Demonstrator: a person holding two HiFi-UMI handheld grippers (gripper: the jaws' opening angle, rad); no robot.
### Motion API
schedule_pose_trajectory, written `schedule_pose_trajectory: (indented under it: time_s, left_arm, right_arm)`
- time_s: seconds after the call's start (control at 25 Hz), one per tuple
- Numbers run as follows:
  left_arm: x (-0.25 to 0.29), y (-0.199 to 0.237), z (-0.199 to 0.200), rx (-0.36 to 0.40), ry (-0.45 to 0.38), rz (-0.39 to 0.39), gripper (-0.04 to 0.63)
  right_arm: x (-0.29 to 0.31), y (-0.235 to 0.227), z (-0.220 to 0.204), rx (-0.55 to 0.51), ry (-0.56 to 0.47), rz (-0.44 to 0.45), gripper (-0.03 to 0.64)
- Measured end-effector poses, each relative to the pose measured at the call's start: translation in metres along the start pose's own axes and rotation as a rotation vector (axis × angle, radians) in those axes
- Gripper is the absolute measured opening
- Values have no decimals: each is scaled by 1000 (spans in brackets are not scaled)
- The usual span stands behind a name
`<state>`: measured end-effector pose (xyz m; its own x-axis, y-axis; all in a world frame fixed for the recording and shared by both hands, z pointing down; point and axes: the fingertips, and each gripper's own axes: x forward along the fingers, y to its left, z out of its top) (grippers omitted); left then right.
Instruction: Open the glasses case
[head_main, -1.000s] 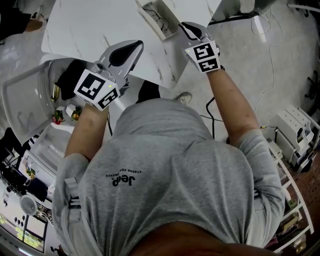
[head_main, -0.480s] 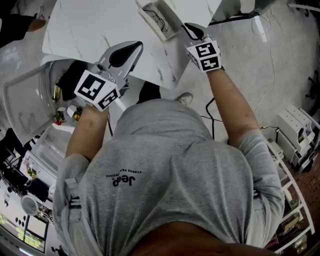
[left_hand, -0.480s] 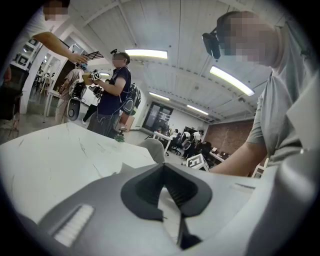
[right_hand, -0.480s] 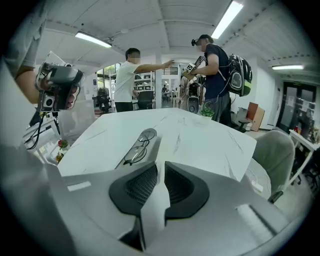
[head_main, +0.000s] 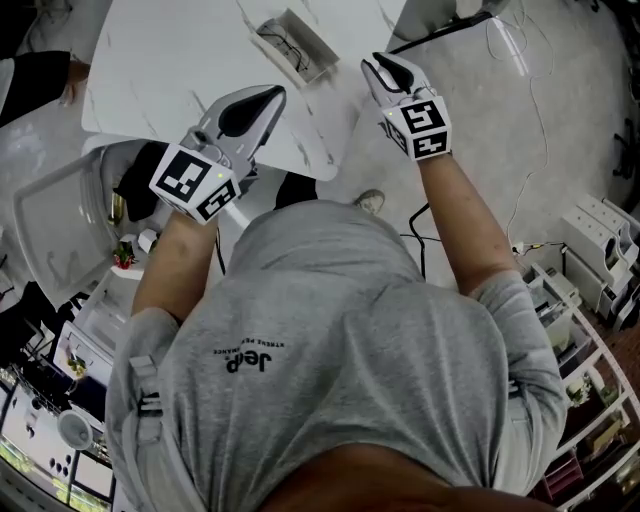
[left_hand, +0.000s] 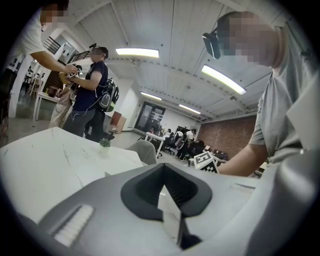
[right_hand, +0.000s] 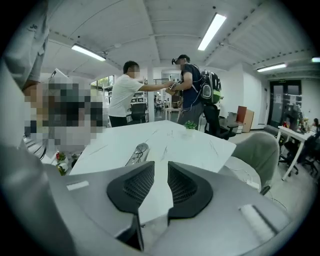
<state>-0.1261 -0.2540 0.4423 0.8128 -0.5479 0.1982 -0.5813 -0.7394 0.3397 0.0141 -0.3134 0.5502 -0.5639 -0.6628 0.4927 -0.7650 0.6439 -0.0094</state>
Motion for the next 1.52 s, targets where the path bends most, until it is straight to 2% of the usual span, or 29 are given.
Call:
schedule_pose_trajectory:
  time_s: [0.32,0.68,1.36,1.52]
  left_arm:
    - [52,-66,23,63,3,-140,49]
    - [117,-171,41,126,11,-334,49]
    - [226,-378,29,226,110,-724,49]
    - [241,-419,23,234,132,-790,49]
  right_arm:
    - [-112,-42,16,53,-108,-135,64]
    - [-266,-82,4,119,-182,-338,64]
    - [-521,-107,-67,269,-272,-719,58]
    - [-571,-105,-86,317,-294,-799,19]
